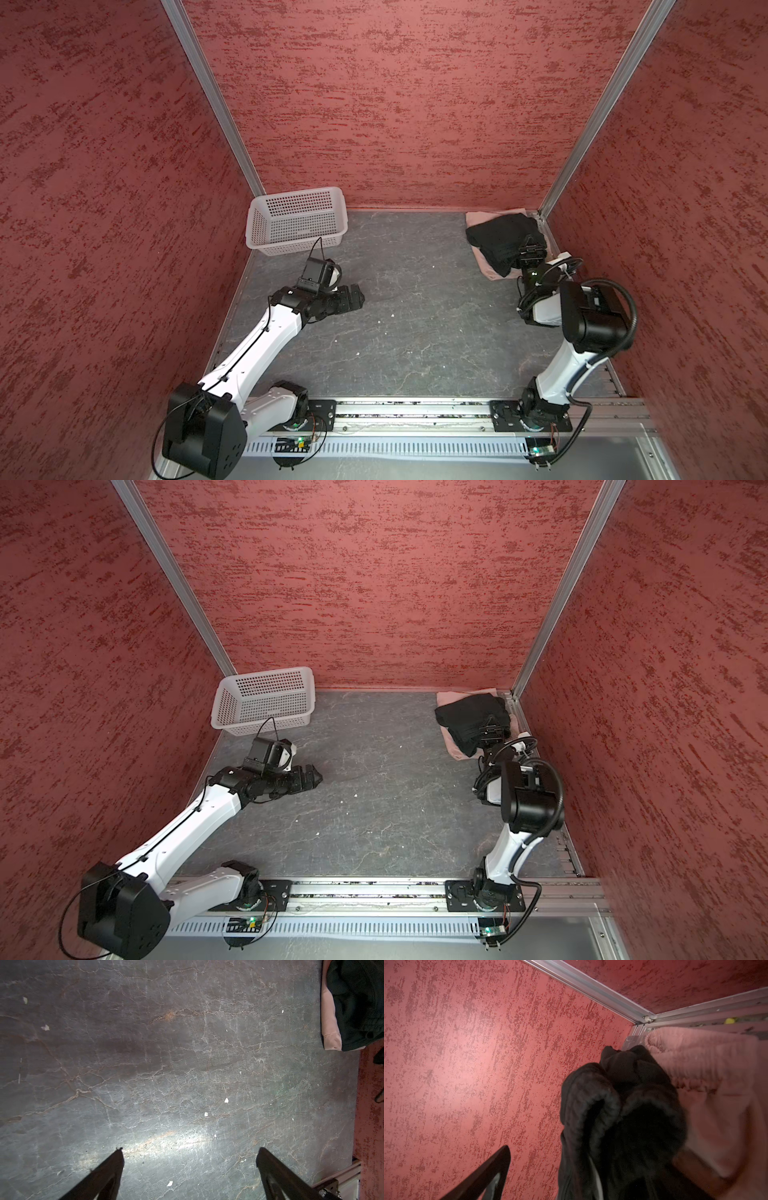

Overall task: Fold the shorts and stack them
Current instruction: 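Lower the black shorts onto the pink shorts with the right gripper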

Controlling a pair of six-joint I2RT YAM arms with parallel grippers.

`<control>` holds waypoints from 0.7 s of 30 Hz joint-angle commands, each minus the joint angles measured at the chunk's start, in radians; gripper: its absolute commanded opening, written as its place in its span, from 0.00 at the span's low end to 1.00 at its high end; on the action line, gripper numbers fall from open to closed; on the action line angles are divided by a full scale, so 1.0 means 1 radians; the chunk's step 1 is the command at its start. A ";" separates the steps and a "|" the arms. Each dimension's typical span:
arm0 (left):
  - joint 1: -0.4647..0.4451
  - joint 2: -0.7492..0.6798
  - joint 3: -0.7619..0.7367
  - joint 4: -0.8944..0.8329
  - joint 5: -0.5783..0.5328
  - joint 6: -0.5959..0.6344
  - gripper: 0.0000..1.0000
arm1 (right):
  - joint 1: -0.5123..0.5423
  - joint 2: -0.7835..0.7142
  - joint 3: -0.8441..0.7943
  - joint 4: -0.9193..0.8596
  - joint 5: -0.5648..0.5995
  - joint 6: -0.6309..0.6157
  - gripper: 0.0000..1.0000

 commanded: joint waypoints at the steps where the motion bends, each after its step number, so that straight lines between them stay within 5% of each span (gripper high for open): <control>1: 0.020 -0.030 0.035 -0.012 -0.005 0.042 0.99 | -0.001 -0.151 -0.057 -0.230 0.057 -0.052 0.99; 5: 0.044 -0.052 0.065 -0.017 -0.028 0.070 0.99 | -0.001 -0.416 -0.067 -0.527 0.061 -0.185 0.99; 10: 0.054 -0.093 0.059 0.018 -0.102 0.093 0.99 | 0.001 -0.589 0.095 -0.914 -0.097 -0.461 0.91; 13: 0.062 -0.124 0.023 0.081 -0.110 0.091 0.99 | 0.001 -0.514 0.195 -0.919 -0.229 -0.563 0.62; 16: 0.070 -0.139 -0.001 0.138 -0.100 0.089 0.99 | 0.002 -0.330 0.323 -0.843 -0.386 -0.571 0.05; 21: 0.075 -0.150 -0.012 0.146 -0.105 0.087 0.99 | -0.002 0.024 0.595 -0.743 -0.614 -0.481 0.00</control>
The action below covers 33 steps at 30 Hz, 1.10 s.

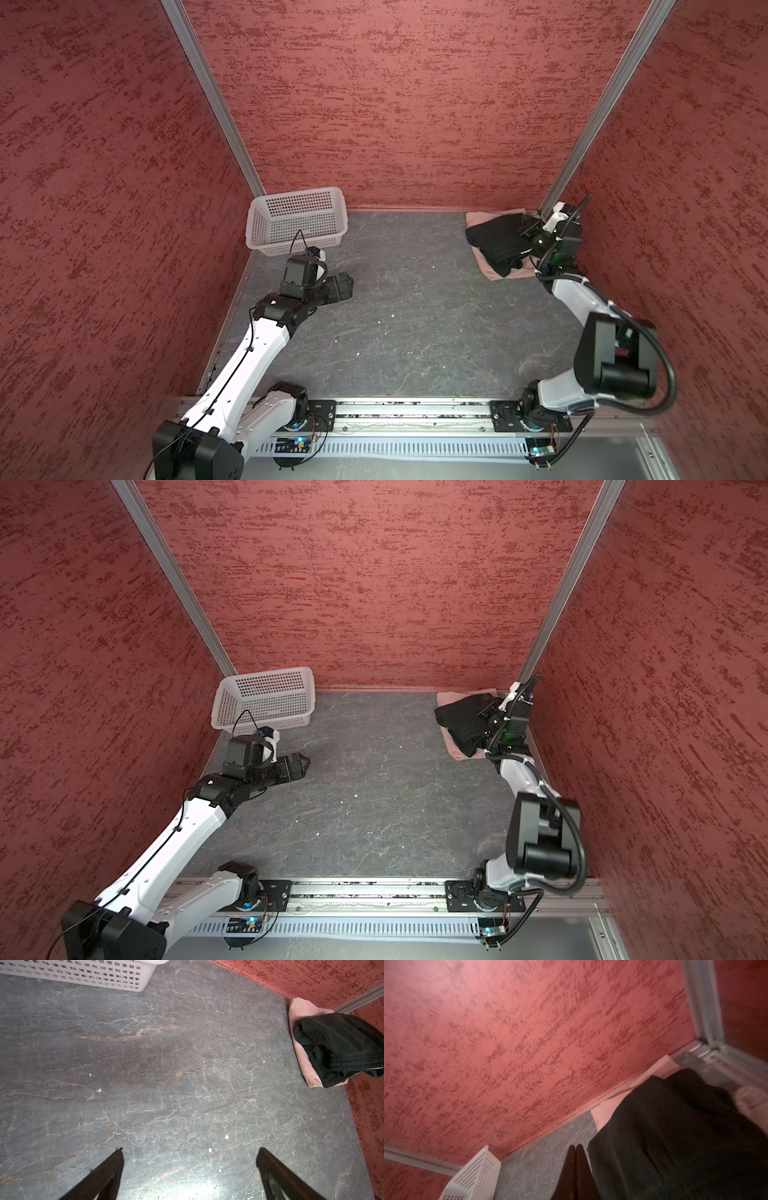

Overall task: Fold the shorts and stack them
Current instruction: 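Lower the black shorts onto the pink shorts with the right gripper, then open the right gripper and release the black shorts on the stack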

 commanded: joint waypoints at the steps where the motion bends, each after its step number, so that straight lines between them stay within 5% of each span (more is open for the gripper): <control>1: 0.010 -0.021 -0.014 0.034 -0.020 0.019 0.99 | -0.004 0.176 0.139 0.028 -0.213 0.029 0.00; 6: 0.019 -0.059 -0.030 0.013 -0.031 0.026 0.99 | -0.041 0.351 0.264 0.085 -0.283 0.122 0.00; 18: 0.066 -0.063 -0.084 0.080 -0.030 0.003 0.99 | -0.175 0.580 0.118 0.303 -0.319 0.324 0.00; 24: 0.070 -0.075 -0.072 0.063 -0.022 0.011 0.99 | -0.189 0.592 0.097 0.342 -0.268 0.358 0.00; 33: 0.080 -0.103 -0.069 0.076 -0.025 0.028 0.99 | -0.173 0.498 0.088 0.559 -0.405 0.372 0.02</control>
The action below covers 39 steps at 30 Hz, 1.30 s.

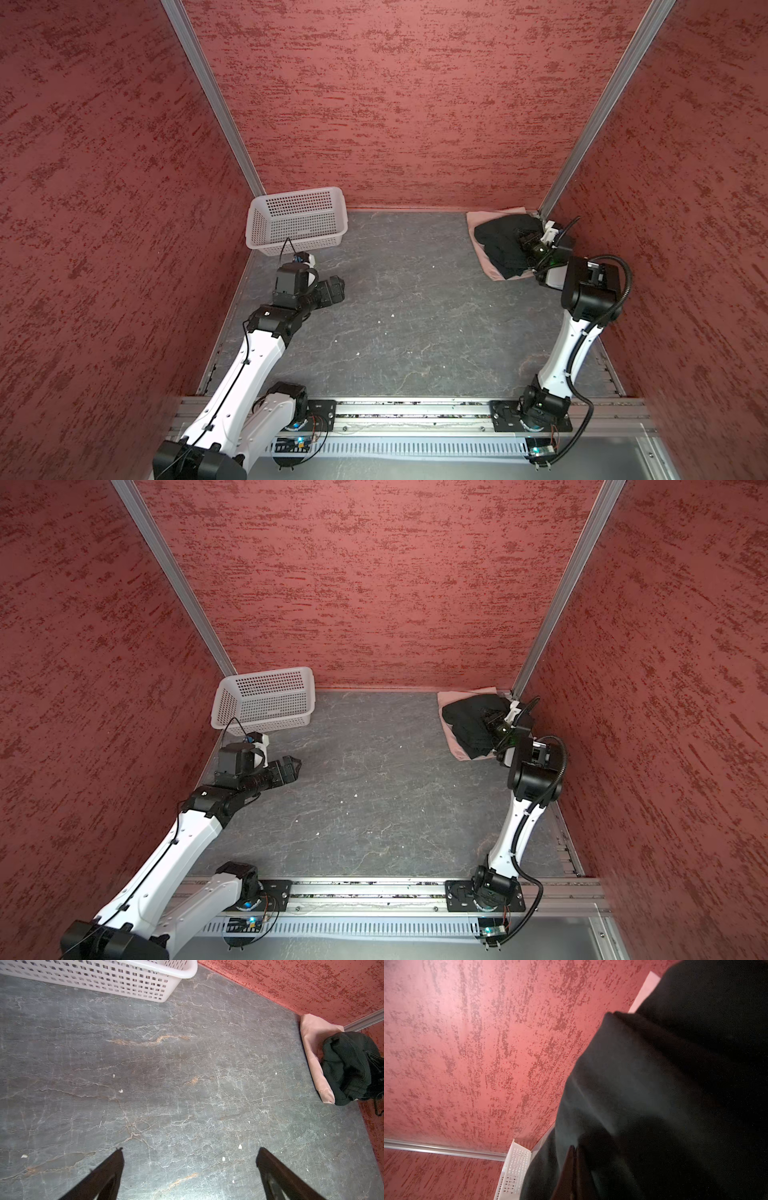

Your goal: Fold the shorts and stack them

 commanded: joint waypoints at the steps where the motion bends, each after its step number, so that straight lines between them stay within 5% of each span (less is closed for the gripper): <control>1: 0.010 -0.017 0.016 0.038 -0.010 0.015 0.99 | 0.018 -0.052 -0.032 0.108 -0.065 0.016 0.02; 6: 0.014 -0.019 0.006 0.073 -0.040 0.008 0.99 | 0.080 -0.053 -0.020 0.073 -0.128 -0.026 0.00; 15: 0.026 -0.010 -0.035 0.194 -0.171 0.027 0.99 | 0.141 -0.084 0.007 -0.152 -0.039 -0.209 0.00; 19: 0.044 0.003 -0.038 0.273 -0.207 0.057 0.99 | 0.149 -0.250 -0.012 -0.281 0.045 -0.349 0.13; 26: 0.056 0.002 -0.089 0.456 -0.378 0.191 0.99 | 0.155 -0.589 -0.180 -0.386 0.173 -0.478 0.63; 30: 0.075 0.015 -0.197 0.640 -0.475 0.292 0.99 | 0.160 -0.864 -0.345 -0.542 0.393 -0.572 0.88; 35: 0.140 0.098 -0.317 0.851 -0.463 0.332 0.99 | 0.175 -1.133 -0.590 -0.619 0.632 -0.697 0.97; 39: 0.195 0.189 -0.397 1.039 -0.355 0.340 0.99 | 0.179 -1.176 -0.757 -0.515 0.706 -0.804 0.98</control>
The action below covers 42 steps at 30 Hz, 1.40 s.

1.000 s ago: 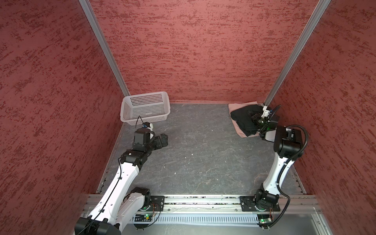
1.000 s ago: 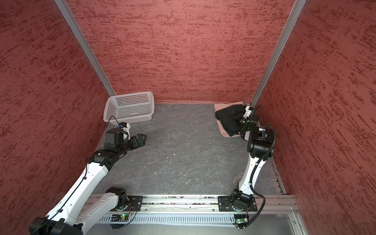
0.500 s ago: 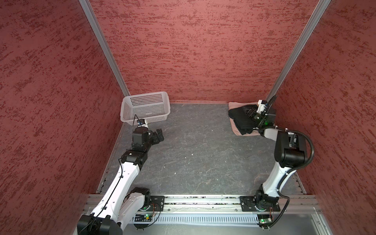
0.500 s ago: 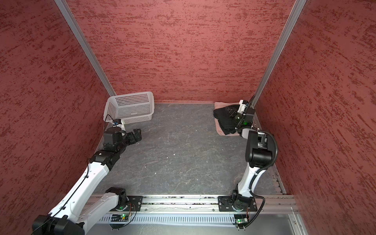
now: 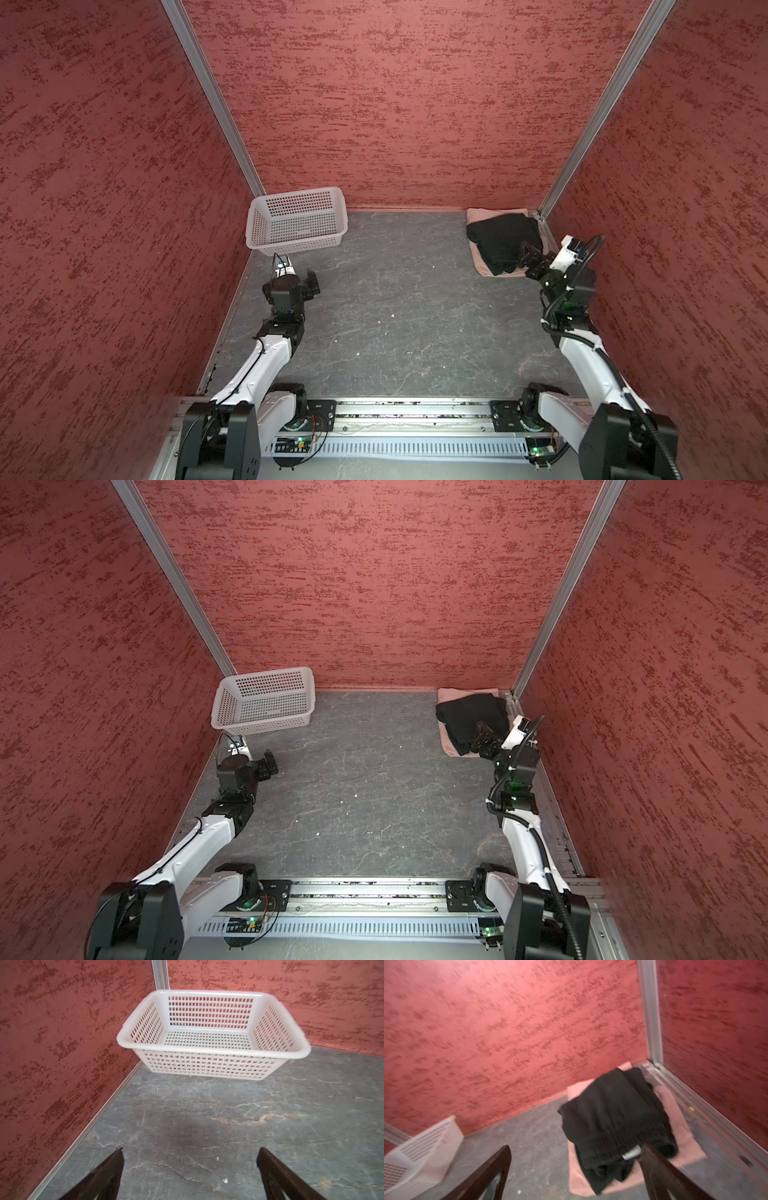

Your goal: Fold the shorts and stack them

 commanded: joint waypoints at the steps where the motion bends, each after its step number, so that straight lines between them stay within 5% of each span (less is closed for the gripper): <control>1: 0.039 0.065 -0.044 0.261 0.078 0.035 0.99 | 0.010 0.022 -0.112 0.069 0.139 -0.151 0.99; 9: 0.119 0.269 0.016 0.352 0.318 0.032 0.99 | 0.012 0.330 -0.257 0.703 0.013 -0.204 0.99; 13: 0.141 0.304 0.058 0.315 0.454 0.034 1.00 | 0.025 0.504 -0.215 0.810 -0.059 -0.216 0.99; 16: 0.139 0.295 0.001 0.439 0.558 0.004 0.99 | 0.065 0.560 -0.232 0.883 -0.020 -0.253 0.99; 32: 0.166 0.272 -0.031 0.468 0.559 0.005 0.99 | 0.069 0.547 -0.192 0.784 -0.033 -0.269 0.99; 36: 0.157 0.307 -0.019 0.521 0.655 -0.011 0.99 | 0.070 0.547 -0.192 0.784 -0.033 -0.269 0.99; 42: 0.055 0.450 0.035 0.530 0.495 0.072 0.99 | 0.070 0.547 -0.192 0.784 -0.032 -0.269 0.99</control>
